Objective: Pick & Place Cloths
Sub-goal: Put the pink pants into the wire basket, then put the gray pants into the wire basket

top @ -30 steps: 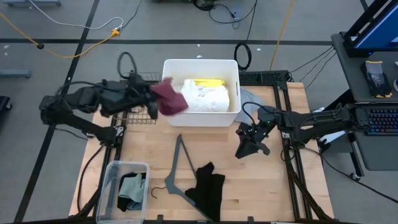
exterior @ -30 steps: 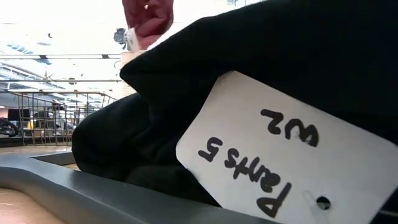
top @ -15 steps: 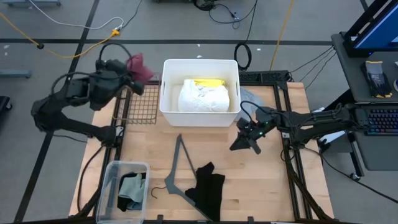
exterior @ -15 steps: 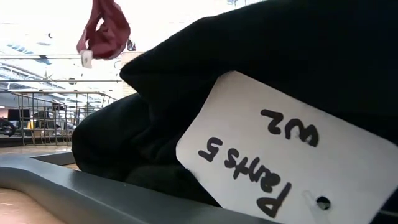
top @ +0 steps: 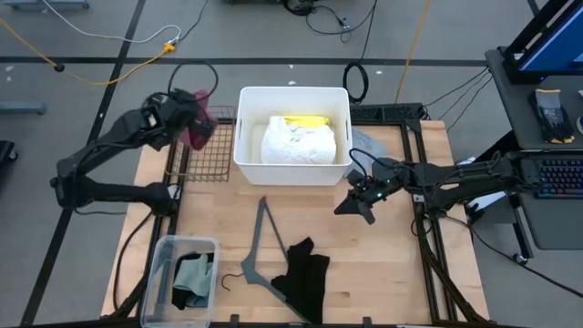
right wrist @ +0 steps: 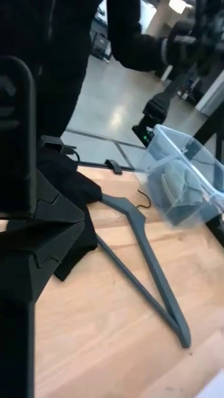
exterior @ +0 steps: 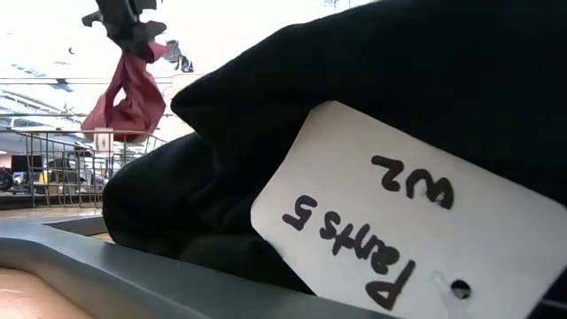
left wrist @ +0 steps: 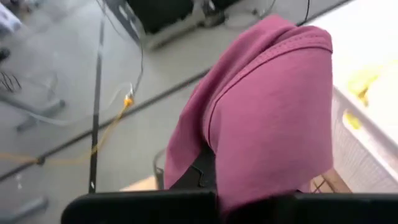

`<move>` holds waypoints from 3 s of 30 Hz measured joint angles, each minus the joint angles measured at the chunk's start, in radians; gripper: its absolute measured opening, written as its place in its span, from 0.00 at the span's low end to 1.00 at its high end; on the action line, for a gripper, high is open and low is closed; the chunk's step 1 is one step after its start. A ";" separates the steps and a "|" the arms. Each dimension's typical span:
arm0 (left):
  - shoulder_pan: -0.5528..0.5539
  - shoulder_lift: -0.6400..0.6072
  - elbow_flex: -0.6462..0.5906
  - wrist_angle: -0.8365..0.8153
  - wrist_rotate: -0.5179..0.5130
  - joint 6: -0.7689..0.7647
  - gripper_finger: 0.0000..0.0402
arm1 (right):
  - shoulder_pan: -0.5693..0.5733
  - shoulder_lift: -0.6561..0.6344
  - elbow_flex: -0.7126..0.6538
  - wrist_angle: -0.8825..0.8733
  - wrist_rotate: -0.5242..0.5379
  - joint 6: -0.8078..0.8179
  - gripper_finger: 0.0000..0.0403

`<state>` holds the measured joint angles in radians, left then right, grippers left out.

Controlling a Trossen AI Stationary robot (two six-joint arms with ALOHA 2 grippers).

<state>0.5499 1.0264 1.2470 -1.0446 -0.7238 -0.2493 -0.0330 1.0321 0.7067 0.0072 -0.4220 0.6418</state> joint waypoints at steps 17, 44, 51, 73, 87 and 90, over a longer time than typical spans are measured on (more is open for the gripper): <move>0.297 0.020 -0.396 0.293 0.382 0.007 0.00 | 0.000 0.000 0.000 0.003 0.007 0.051 0.00; 0.326 0.051 -0.453 0.298 0.499 -0.022 0.67 | 0.028 -0.282 0.000 0.010 0.114 0.052 0.00; 0.326 0.051 -0.400 0.296 0.522 -0.050 0.78 | 0.028 -0.418 0.000 0.010 0.307 -0.174 0.00; 0.227 0.050 -0.286 0.764 0.850 -0.127 0.76 | -0.131 -0.404 0.101 -0.631 0.682 -0.446 0.00; 0.162 0.050 -0.286 0.984 0.961 -0.126 0.75 | -0.313 -0.177 0.102 -0.749 0.599 -0.499 0.33; 0.154 0.050 -0.286 0.990 0.962 -0.126 0.75 | -0.351 -0.134 0.102 -0.748 0.601 -0.540 0.42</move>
<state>0.7039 1.0767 0.9615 -0.0551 0.2386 -0.3752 -0.3842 0.8984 0.8086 -0.7409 0.1791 0.1022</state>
